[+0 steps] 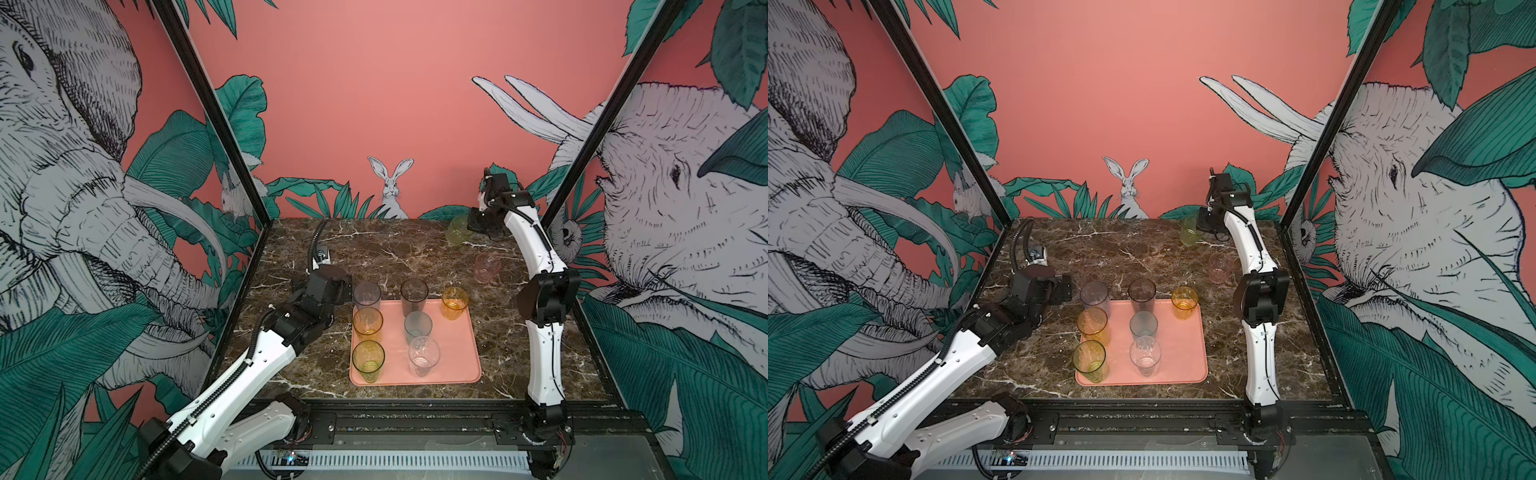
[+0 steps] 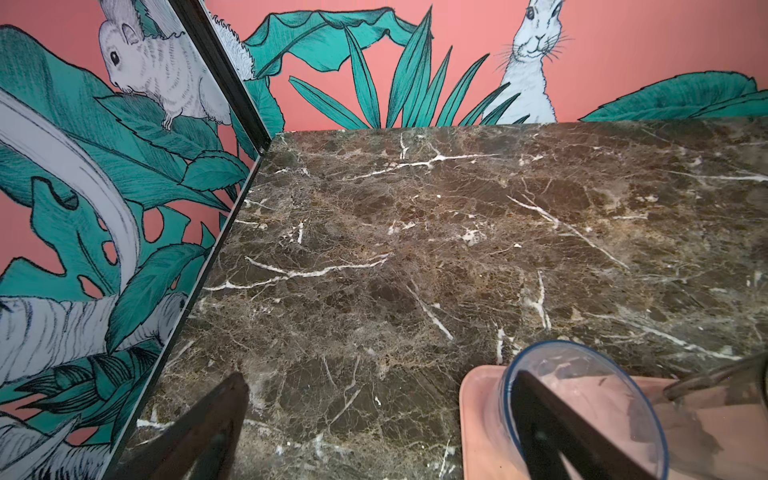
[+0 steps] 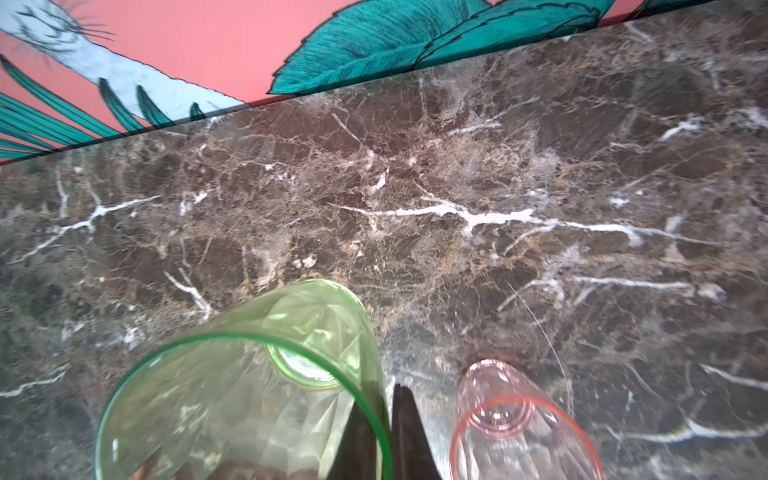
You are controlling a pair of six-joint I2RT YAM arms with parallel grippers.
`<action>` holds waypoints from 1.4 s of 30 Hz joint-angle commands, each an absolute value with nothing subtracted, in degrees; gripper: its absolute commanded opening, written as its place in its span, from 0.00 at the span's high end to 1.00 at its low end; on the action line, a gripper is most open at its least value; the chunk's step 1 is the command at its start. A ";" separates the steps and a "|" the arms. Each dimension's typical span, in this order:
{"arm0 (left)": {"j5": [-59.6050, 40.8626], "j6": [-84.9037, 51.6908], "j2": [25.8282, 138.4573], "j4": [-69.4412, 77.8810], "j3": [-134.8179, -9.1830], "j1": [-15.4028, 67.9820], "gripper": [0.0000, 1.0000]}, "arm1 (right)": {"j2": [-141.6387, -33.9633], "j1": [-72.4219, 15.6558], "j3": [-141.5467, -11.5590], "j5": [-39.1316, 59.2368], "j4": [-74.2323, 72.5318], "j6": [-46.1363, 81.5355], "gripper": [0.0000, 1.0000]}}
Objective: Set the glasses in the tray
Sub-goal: 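Lift the green glass and carry it toward the tray's near corner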
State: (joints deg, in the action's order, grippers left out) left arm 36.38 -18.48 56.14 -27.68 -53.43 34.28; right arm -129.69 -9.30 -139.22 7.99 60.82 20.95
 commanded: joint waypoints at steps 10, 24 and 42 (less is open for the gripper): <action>34.12 -21.79 53.02 -32.23 -52.50 34.01 0.01 | -114.93 -9.88 -128.48 7.63 62.13 19.89 1.00; 32.03 -26.18 46.24 -38.03 -48.10 34.01 0.02 | -98.57 -13.55 -113.07 5.30 62.75 19.25 1.00; 29.56 -29.88 40.16 -40.97 -41.45 34.01 0.03 | -78.54 -19.86 -92.13 1.46 62.66 22.01 1.00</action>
